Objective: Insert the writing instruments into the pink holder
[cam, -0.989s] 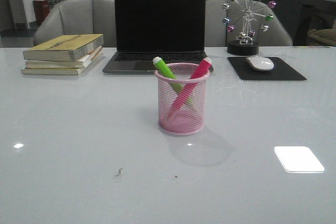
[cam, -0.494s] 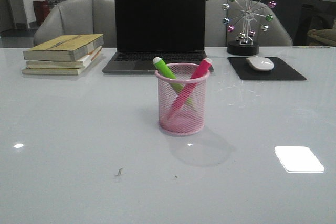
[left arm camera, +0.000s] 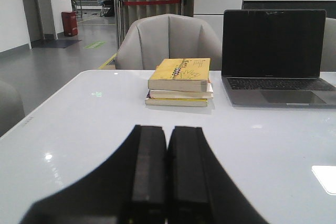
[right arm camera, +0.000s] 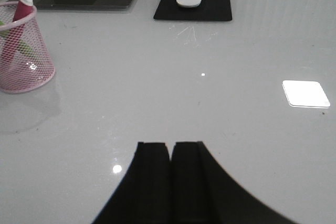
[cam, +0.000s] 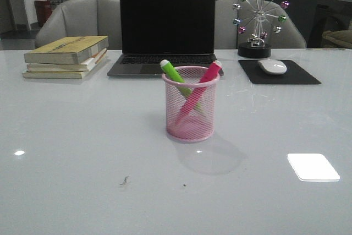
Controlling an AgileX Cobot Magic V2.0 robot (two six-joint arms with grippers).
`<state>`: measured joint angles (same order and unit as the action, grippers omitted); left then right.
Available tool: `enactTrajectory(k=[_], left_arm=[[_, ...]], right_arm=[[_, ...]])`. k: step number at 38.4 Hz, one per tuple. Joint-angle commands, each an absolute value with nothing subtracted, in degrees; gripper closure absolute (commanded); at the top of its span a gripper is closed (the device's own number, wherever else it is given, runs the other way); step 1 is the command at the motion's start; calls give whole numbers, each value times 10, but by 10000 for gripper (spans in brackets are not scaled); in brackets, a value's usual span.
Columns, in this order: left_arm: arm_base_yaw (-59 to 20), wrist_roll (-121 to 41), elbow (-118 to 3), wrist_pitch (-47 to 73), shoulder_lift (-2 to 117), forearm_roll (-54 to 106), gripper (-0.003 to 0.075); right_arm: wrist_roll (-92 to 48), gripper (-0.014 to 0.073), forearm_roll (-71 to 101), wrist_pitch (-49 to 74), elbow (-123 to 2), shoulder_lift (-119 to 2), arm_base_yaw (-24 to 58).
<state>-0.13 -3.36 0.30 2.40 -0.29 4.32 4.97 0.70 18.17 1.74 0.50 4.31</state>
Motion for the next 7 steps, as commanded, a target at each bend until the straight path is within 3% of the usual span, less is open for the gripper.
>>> enactTrajectory(k=[1, 7], left_arm=[[-1, -28, 5, -21, -16, 43, 629], [-1, -28, 5, -21, -16, 43, 629]], right_arm=[[50, 564, 0, 135, 18, 17, 43], [50, 564, 0, 135, 18, 17, 43]])
